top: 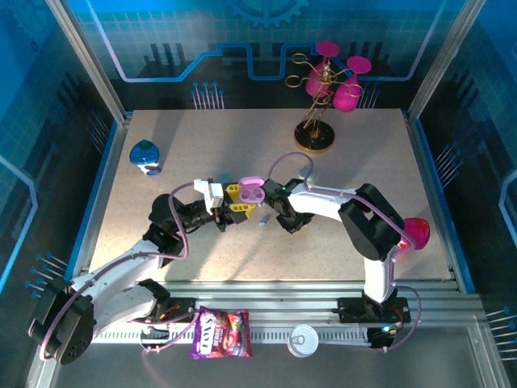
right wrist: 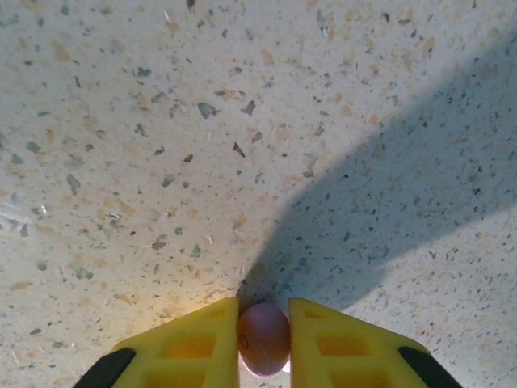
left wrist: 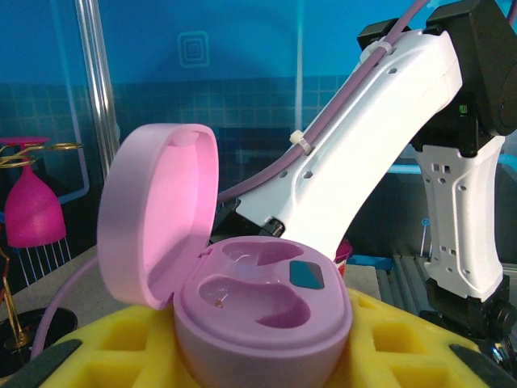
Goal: Insert the wireless bluetooth earbuds into the charging case
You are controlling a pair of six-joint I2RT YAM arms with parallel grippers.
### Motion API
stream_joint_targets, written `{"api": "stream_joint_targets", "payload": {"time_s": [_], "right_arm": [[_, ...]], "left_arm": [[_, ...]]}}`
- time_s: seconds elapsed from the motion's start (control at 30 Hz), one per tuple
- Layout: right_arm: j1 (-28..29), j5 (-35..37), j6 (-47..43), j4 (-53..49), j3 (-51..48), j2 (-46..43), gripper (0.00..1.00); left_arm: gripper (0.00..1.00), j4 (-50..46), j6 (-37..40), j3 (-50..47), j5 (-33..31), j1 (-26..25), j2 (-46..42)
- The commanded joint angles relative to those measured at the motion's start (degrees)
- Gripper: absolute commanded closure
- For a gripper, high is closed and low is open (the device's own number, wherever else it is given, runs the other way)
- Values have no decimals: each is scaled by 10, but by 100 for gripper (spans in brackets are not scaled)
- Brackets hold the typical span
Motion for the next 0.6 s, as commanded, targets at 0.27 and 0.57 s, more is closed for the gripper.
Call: {"api": "stream_joint_targets", "payload": {"time_s": [0.27, 0.57], "right_arm": [[-32, -98, 39, 90, -79, -116, 86], [-156, -408, 156, 279, -233, -291, 85]], "left_arm": [[68, 7, 7, -1, -18, 5, -1], [68, 10, -2, 1, -15, 5, 7]]}}
